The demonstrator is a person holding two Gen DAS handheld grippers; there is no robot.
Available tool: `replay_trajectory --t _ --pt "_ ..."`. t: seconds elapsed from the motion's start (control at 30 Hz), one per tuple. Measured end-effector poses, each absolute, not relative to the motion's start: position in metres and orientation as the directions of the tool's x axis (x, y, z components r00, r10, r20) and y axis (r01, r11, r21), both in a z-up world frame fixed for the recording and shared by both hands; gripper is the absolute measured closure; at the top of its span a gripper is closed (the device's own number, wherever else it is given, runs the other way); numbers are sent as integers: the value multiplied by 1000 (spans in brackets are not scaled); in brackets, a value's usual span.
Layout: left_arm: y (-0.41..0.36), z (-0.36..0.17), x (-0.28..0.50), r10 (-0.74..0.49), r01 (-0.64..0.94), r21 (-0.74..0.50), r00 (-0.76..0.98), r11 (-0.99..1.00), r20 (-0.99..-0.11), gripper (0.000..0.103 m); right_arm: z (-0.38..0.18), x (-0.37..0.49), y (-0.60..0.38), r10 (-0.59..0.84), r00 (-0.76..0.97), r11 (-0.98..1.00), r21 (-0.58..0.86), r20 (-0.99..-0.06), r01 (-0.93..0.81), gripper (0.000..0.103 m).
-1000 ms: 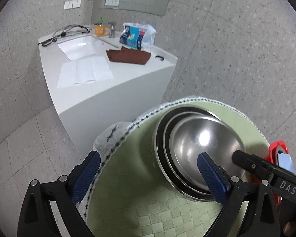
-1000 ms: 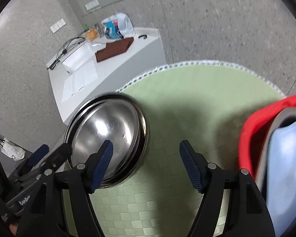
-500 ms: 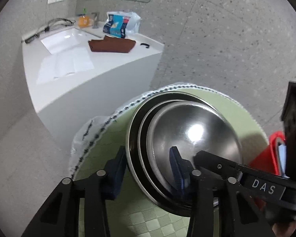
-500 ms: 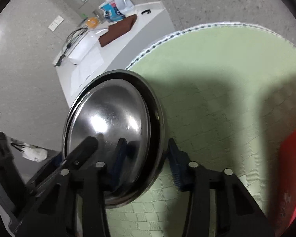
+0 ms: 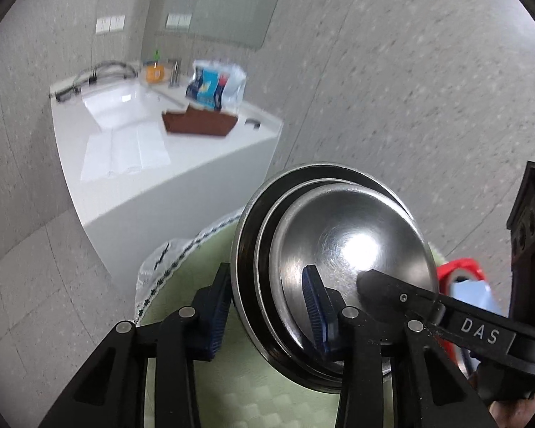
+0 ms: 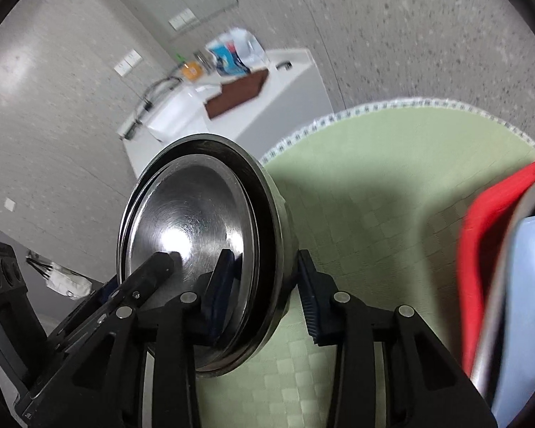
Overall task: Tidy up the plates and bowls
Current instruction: 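Grasp the stacked steel bowls with both grippers and lift toward the basin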
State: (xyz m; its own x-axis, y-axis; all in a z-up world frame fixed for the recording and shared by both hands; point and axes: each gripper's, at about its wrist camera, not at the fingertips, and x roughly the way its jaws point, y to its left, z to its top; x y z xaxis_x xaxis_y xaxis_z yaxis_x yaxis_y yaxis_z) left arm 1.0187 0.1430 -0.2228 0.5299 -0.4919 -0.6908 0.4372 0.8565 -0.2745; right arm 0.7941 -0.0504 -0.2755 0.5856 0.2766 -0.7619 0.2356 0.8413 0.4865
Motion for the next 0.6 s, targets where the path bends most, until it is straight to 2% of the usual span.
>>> replay_trajectory --t 0.33,0.6 --pt "93 -165 889 -507 437 -275 610 856 -609 68 -202 722 -119 300 652 854 500 -697 141 67" --pt "10 -165 802 -516 443 -290 571 849 -639 68 -198 670 -202 256 635 886 439 -729 147 68"
